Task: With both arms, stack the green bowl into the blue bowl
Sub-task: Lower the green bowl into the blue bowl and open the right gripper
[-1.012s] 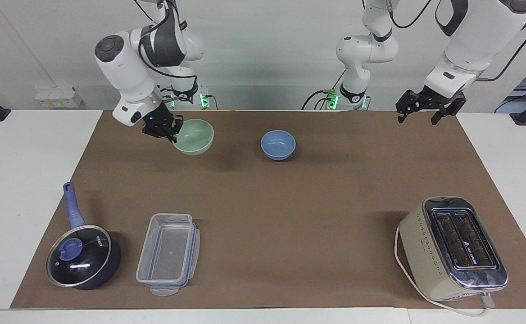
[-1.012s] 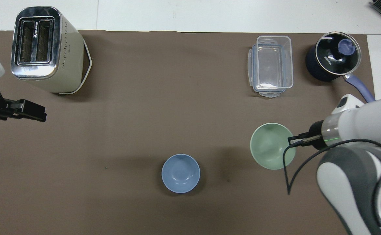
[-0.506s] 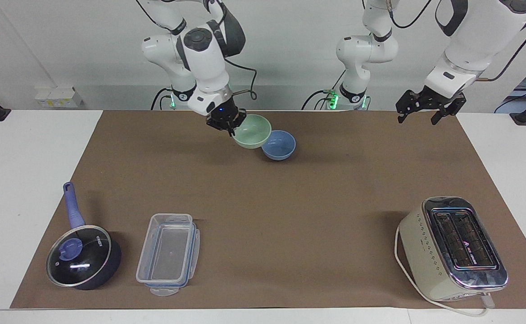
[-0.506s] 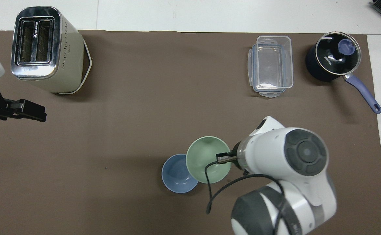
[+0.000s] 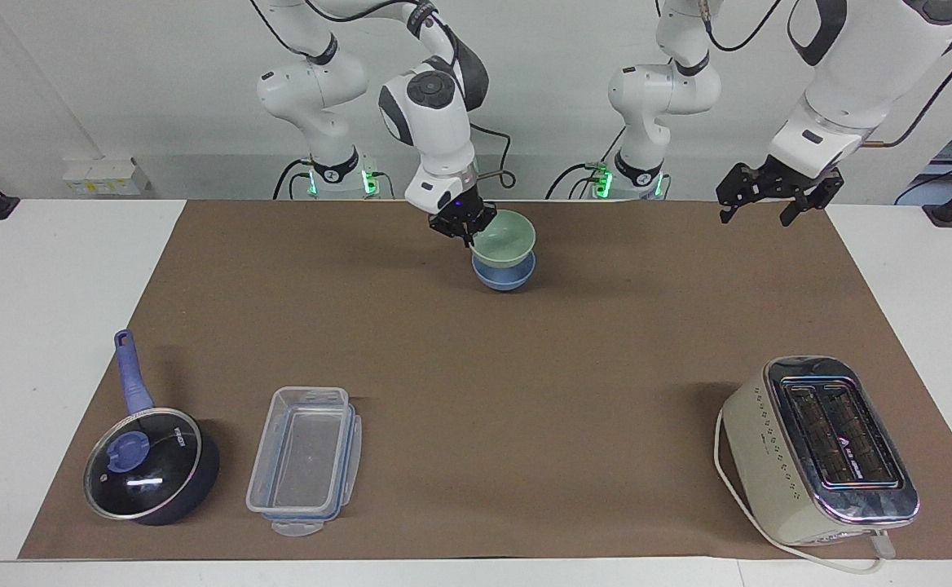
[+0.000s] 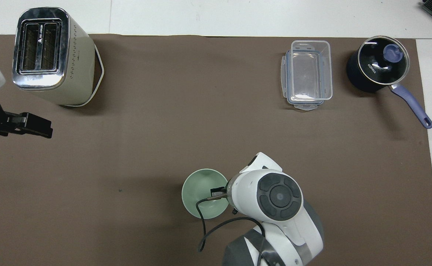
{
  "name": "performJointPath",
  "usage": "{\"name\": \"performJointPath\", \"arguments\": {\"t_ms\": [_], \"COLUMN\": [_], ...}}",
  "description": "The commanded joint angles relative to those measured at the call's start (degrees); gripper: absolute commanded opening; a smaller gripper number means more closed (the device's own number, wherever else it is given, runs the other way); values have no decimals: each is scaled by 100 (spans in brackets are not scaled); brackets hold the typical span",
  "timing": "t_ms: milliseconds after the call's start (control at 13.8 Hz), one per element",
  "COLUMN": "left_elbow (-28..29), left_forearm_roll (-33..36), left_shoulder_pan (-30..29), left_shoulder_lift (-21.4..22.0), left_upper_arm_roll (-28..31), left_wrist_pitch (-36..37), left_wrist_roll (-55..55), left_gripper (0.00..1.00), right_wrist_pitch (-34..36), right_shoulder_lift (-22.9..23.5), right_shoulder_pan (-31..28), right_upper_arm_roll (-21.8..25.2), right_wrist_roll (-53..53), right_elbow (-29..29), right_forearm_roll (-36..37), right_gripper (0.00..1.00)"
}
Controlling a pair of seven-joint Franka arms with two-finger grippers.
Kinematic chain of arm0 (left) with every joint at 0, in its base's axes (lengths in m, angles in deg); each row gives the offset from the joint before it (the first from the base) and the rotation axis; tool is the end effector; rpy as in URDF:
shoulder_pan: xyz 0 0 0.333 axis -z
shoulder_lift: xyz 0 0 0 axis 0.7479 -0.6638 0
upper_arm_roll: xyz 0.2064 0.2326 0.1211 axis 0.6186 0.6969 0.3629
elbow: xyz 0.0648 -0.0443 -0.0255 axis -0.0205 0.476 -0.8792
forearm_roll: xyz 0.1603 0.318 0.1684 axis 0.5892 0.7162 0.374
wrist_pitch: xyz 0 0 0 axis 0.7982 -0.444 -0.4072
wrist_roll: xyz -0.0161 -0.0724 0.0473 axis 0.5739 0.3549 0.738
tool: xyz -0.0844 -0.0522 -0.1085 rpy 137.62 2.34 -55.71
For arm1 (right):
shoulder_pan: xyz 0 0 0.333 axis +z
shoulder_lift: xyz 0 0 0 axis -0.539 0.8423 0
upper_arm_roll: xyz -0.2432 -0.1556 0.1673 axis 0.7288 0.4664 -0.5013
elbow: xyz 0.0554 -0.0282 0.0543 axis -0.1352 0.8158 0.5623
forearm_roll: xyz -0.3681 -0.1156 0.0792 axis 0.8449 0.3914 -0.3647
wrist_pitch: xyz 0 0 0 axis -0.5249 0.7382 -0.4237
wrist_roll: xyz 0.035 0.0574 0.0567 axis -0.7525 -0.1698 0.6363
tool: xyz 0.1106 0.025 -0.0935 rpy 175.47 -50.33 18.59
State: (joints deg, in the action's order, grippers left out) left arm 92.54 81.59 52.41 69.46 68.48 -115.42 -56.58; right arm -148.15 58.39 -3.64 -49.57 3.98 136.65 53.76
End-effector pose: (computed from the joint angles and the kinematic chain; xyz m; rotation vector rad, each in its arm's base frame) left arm 0.5371 -0.0606 0.5995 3.1229 -0.1757 -0.1104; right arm 0.4151 0.3394 0.3810 -2.9843 -0.1647 0.0411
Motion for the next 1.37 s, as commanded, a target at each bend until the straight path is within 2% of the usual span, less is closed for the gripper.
{"name": "performJointPath", "arguments": {"t_ms": [0, 434, 723, 1301], "left_elbow": [-60, -60, -60, -60], "left_forearm_roll": [119, 119, 119, 119], "left_shoulder_pan": [-49, -49, -49, -49], "left_shoulder_lift": [-21, -21, -21, -21], "left_upper_arm_roll": [-46, -46, -46, -46], "left_wrist_pitch": [97, 97, 97, 97], "left_wrist_roll": [-13, -13, -13, -13], "left_gripper": [100, 100, 100, 100], "right_wrist_pitch": [-298, -387, -826, -950], "right_shoulder_lift": [125, 223, 363, 381], "right_shoulder_pan": [125, 196, 266, 266], "right_upper_arm_roll": [33, 33, 33, 33], "right_wrist_roll": [-95, -104, -201, -183], "right_elbow": [167, 370, 458, 485], "right_forearm_roll": [-18, -18, -18, 96], "right_gripper": [0, 0, 0, 0]}}
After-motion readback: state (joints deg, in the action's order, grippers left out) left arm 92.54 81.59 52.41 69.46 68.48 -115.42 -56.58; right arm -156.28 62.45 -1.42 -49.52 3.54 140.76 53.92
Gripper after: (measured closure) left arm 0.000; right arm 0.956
